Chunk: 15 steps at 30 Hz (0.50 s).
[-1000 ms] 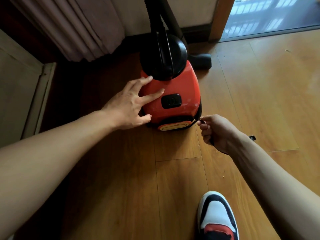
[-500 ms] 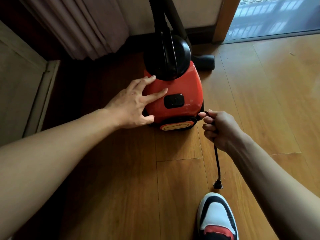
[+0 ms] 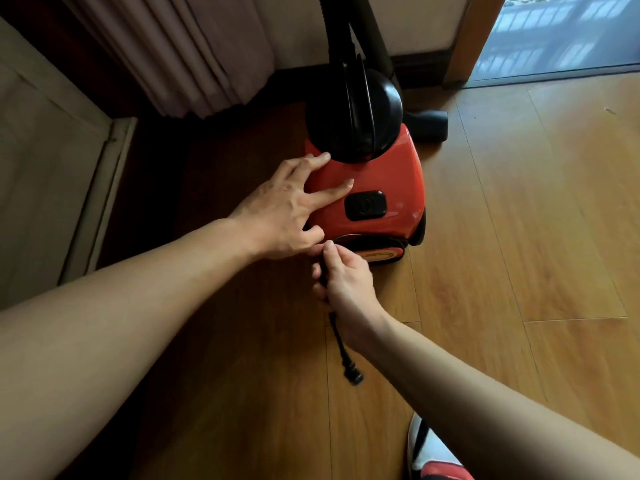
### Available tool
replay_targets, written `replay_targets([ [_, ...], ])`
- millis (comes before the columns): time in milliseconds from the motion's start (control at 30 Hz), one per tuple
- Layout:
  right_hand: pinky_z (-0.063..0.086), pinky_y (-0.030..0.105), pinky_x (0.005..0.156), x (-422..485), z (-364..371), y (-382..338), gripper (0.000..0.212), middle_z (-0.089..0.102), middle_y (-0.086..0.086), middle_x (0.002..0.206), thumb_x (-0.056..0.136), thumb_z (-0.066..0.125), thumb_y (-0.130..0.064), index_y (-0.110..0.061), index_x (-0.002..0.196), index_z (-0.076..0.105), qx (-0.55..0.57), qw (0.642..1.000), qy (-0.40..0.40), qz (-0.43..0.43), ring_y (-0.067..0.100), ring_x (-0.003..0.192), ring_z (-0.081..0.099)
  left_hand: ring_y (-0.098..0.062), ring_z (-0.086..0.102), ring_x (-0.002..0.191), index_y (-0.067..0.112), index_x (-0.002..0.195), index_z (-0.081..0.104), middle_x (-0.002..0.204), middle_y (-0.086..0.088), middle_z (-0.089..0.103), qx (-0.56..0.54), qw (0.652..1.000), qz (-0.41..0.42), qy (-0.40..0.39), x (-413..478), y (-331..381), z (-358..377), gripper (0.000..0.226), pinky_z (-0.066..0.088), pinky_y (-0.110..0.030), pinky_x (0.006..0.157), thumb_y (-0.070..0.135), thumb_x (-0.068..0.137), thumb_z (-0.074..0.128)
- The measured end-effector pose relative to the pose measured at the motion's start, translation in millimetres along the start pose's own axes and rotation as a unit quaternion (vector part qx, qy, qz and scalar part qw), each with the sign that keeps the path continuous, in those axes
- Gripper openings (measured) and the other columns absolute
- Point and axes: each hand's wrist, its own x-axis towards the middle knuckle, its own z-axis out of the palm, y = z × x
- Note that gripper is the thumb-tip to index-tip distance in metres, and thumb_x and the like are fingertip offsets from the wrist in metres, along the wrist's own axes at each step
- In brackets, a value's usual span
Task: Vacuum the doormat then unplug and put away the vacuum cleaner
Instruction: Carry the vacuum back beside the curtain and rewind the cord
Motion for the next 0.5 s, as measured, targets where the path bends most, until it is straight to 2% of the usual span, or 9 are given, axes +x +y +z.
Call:
replay_targets([
  [133, 0.032, 0.017, 0.039, 19.6, 1.1, 19.0, 0.034, 0.057, -0.002, 0.068, 0.107, 0.047, -0.038, -0.013, 0.098, 0.069, 0.021, 1.0, 0.005, 0.003, 0.006, 0.045, 0.045, -0.02, -0.002, 0.15, 0.05, 0.153, 0.016, 0.165, 0.003, -0.003, -0.011, 1.0, -0.004, 0.008, -0.5, 0.5, 0.5, 0.074, 0.026, -0.043, 0.119, 0.052, 0.09, 0.055],
  [233, 0.034, 0.02, 0.04, 31.4, 2.9, 38.0, 0.046, 0.057, 0.005, 0.065, 0.107, 0.048, -0.038, -0.001, 0.086, 0.065, -0.007, 0.999, 0.021, -0.034, 0.009, 0.042, 0.045, -0.022, -0.002, 0.151, 0.048, 0.154, 0.016, 0.165, 0.0, -0.003, 0.001, 1.0, 0.003, 0.027, -1.4, 0.2, 7.4, 0.086, 0.03, -0.048, 0.119, 0.059, 0.083, 0.064],
  [300, 0.035, 0.021, 0.04, 37.9, -0.8, 49.3, 0.051, 0.057, 0.002, 0.058, 0.106, 0.048, -0.04, 0.002, 0.086, 0.068, -0.032, 0.998, 0.04, -0.034, 0.009, 0.04, 0.045, -0.024, -0.001, 0.152, 0.047, 0.154, 0.015, 0.165, -0.002, -0.003, 0.008, 0.999, 0.011, 0.039, -1.7, -2.2, 13.8, 0.096, 0.034, -0.052, 0.116, 0.059, 0.077, 0.071],
  [500, 0.038, 0.024, 0.043, 58.3, -33.9, 62.0, 0.046, 0.06, 0.003, 0.053, 0.102, 0.056, -0.042, -0.004, 0.083, 0.074, -0.139, 0.988, 0.011, -0.064, 0.015, 0.04, 0.051, -0.027, -0.004, 0.152, 0.044, 0.154, 0.01, 0.165, -0.004, -0.006, 0.031, 0.998, 0.007, 0.05, 0.8, -2.8, 23.0, 0.113, 0.035, -0.053, 0.115, 0.06, 0.066, 0.08],
])
